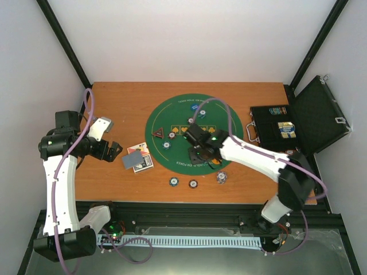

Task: Distribute texas hold em gaming equipment

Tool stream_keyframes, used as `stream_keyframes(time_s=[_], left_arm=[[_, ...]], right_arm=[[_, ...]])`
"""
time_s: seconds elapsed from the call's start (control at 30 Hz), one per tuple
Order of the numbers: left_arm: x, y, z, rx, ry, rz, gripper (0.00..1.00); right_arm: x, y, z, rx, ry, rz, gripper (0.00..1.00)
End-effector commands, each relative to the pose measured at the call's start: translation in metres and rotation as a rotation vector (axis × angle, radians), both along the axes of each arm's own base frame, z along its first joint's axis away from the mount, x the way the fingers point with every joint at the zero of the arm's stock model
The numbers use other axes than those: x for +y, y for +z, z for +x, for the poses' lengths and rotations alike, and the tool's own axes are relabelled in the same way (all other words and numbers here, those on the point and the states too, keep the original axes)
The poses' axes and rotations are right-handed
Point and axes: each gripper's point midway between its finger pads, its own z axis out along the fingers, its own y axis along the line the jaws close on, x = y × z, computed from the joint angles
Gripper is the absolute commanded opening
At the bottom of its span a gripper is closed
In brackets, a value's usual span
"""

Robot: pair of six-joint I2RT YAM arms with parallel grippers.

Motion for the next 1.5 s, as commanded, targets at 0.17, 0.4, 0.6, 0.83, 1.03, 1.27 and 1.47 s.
stream_keyframes(time_s=[0.17, 0.4, 0.6, 0.83, 1.03, 1.27, 1.47], left_arm=[[0.002, 0.002, 0.000, 0.002, 0.020, -0.002, 1.00], [0.004, 0.000, 0.000, 0.003, 0.020, 0.012, 1.00], [0.003, 0.000, 0.001, 0.002, 0.018, 0.008, 1.00], [0.003, 0.003, 0.000, -0.006, 0.017, 0.008, 1.00], [0.003, 0.001, 0.000, -0.002, 0.018, 0.007, 1.00], [0.004, 0.004, 0.000, -0.007, 0.020, 0.013, 1.00], [0.003, 0.003, -0.001, -0.004, 0.019, 0.007, 1.00]], right_arm=[[0.101, -0.022, 0.041, -0.004, 0.149, -0.023, 0.12], [0.150, -0.055, 0.054, 0.049, 0.196, -0.029, 0.11], [0.166, -0.078, 0.061, 0.074, 0.185, -0.033, 0.11], [0.174, -0.098, 0.064, 0.098, 0.167, -0.030, 0.11], [0.175, -0.101, 0.066, 0.092, 0.156, -0.028, 0.11], [0.171, -0.098, 0.061, 0.100, 0.148, -0.023, 0.37], [0.161, -0.077, 0.058, 0.073, 0.144, -0.011, 0.50]])
